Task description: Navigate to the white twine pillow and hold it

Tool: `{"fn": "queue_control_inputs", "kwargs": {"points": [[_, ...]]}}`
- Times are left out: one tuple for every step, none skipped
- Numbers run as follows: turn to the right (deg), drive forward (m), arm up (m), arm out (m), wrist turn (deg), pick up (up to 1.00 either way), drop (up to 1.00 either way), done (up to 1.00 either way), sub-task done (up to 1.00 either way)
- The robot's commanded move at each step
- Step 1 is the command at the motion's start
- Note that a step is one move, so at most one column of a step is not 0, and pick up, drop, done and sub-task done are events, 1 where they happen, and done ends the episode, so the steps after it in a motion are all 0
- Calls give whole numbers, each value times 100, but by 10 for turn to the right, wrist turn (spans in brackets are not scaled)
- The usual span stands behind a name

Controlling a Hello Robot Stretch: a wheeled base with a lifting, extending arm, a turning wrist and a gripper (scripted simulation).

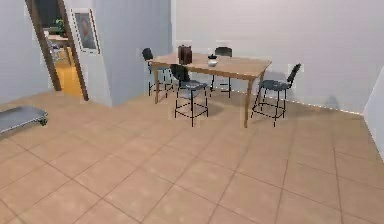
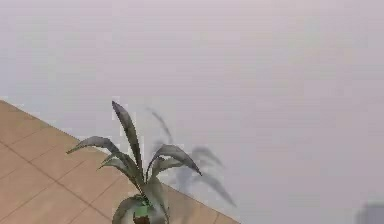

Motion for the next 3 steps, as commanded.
{"fn": "queue_control_inputs", "kwargs": {"points": [[-450, 0, 0, 0, 0, 0, 0, 0, 0], [-450, 0, 0, 0, 0, 0, 0, 0, 0], [-450, 0, 0, 0, 0, 0, 0, 0, 0]]}}
